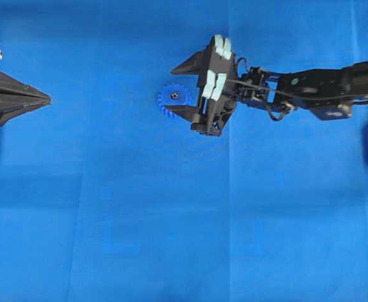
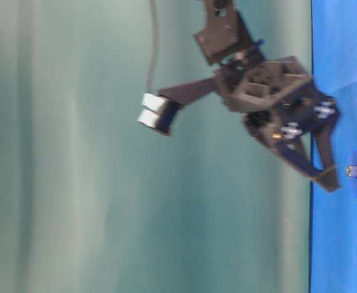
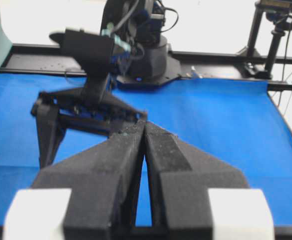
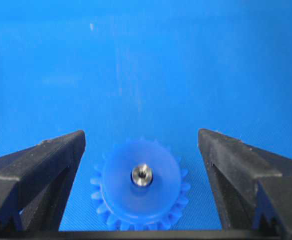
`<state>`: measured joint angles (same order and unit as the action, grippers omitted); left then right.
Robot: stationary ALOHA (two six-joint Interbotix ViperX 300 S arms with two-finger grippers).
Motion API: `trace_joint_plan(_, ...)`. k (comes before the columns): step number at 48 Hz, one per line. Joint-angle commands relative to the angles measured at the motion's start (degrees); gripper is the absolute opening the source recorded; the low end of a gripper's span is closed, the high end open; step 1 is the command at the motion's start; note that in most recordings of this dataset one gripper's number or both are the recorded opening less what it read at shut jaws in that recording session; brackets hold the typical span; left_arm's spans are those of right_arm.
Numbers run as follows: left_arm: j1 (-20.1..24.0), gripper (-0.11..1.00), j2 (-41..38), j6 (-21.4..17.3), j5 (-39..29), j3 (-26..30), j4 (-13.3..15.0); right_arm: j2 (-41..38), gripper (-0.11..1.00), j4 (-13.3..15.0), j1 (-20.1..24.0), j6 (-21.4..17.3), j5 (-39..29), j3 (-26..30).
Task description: Insert the shaft placed at a random location into the center hole of the small gear at another random location.
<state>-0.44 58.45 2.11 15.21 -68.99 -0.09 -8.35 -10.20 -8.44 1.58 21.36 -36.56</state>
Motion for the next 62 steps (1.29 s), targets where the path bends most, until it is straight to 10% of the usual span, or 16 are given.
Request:
trace_joint_plan(1,0.0,0.0,-0.26,0.0,0.44,0.62,-0.09,4.31,0.82,-0.09,0.18,0.09,-1.23,0.88)
trace_joint_plan(32,0.35,0.0,0.26,-0.09,0.35,0.62,0.0,13.01,0.82,-0.09,0.18,0.0,-4.75,-0.18)
trace_joint_plan(62,0.35,0.0,0.53,-0.18,-0.09,0.53,-0.09,27.33,0.82,-0.18,1.58,-0.35,-2.99,-16.0)
